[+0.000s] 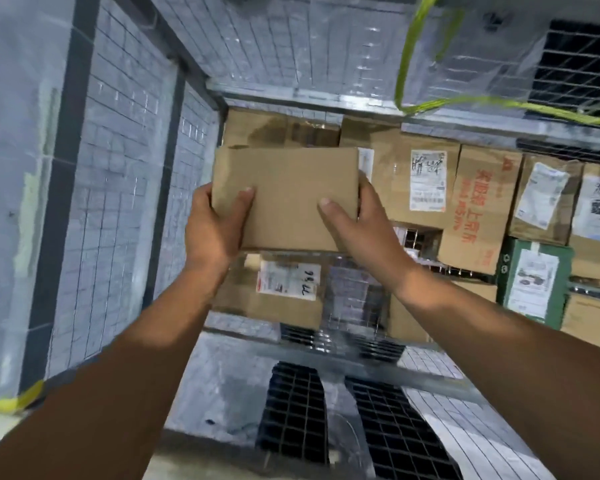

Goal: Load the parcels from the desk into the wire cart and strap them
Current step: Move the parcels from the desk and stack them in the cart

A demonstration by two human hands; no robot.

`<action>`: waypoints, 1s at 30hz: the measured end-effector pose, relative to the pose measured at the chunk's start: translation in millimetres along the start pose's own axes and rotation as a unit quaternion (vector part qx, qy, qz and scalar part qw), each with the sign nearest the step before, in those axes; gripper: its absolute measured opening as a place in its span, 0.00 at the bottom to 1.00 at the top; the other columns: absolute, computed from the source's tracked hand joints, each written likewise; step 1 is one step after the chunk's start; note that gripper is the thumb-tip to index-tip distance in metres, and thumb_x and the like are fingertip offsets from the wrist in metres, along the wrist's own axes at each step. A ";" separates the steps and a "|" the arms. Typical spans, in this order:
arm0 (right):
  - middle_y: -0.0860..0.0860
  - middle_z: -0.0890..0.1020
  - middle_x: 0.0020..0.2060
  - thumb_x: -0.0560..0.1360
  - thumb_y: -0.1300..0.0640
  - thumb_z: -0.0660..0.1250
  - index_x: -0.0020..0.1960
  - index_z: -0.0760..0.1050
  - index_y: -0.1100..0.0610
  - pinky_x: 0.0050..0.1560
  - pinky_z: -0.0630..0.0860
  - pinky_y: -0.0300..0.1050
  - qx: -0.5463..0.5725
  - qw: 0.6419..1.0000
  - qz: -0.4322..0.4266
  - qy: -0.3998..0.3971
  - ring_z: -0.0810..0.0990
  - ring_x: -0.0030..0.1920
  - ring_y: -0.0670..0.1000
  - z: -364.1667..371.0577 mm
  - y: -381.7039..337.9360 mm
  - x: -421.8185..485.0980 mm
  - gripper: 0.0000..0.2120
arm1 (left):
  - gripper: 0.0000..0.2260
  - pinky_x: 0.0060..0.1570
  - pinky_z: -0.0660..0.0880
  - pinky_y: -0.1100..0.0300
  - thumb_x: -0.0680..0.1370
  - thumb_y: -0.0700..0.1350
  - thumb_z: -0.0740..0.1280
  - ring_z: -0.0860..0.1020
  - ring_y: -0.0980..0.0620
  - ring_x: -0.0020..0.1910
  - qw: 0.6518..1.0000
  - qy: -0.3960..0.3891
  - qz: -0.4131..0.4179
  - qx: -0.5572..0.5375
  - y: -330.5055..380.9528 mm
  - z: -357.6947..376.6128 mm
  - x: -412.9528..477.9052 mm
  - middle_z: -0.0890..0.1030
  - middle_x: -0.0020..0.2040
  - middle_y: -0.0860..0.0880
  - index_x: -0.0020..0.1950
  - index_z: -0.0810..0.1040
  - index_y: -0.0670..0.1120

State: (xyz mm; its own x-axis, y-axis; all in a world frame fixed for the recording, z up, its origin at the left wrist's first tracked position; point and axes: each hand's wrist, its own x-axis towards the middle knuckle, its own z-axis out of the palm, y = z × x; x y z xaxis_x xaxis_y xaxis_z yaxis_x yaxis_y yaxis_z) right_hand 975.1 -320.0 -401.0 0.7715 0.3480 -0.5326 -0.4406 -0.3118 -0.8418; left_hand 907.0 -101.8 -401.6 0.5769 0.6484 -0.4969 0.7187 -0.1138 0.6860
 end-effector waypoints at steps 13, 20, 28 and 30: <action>0.51 0.83 0.57 0.77 0.42 0.70 0.64 0.71 0.47 0.61 0.79 0.51 -0.070 0.991 -0.023 0.113 0.81 0.61 0.52 60.7 19.8 151.0 0.20 | 0.39 0.72 0.68 0.40 0.79 0.62 0.66 0.66 0.37 0.75 0.968 0.053 0.144 0.196 14.6 30.4 137.2 0.67 0.77 0.40 0.83 0.57 0.42; 0.54 0.65 0.77 0.78 0.27 0.54 0.80 0.57 0.53 0.76 0.59 0.62 -0.373 0.917 0.042 0.135 0.57 0.79 0.59 74.4 18.6 170.0 0.41 | 0.38 0.82 0.40 0.48 0.84 0.65 0.52 0.45 0.39 0.84 0.920 0.024 0.180 0.348 -9.3 42.8 160.9 0.47 0.85 0.40 0.85 0.47 0.42; 0.51 0.55 0.84 0.82 0.31 0.53 0.85 0.47 0.45 0.81 0.52 0.59 -0.300 0.946 0.112 0.058 0.51 0.83 0.57 25.5 -19.4 68.2 0.37 | 0.31 0.81 0.48 0.41 0.84 0.61 0.56 0.47 0.39 0.83 0.936 -0.035 0.193 0.292 -2.7 9.2 64.9 0.54 0.85 0.44 0.84 0.55 0.48; 0.49 0.54 0.84 0.81 0.30 0.55 0.85 0.48 0.43 0.80 0.52 0.56 -0.285 0.948 0.141 0.028 0.52 0.83 0.55 9.7 -26.1 14.3 0.38 | 0.30 0.80 0.56 0.38 0.82 0.60 0.62 0.51 0.39 0.83 0.936 -0.095 0.171 0.291 -0.4 -5.8 19.6 0.60 0.83 0.45 0.81 0.62 0.50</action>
State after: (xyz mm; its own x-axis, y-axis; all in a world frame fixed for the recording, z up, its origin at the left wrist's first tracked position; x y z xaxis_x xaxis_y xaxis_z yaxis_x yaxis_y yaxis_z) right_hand 993.2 -298.3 -387.5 0.6903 0.1378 -0.7103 -0.3253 -0.8178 -0.4748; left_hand 915.7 -84.7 -408.5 0.8306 0.3599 -0.4250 0.5376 -0.7173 0.4432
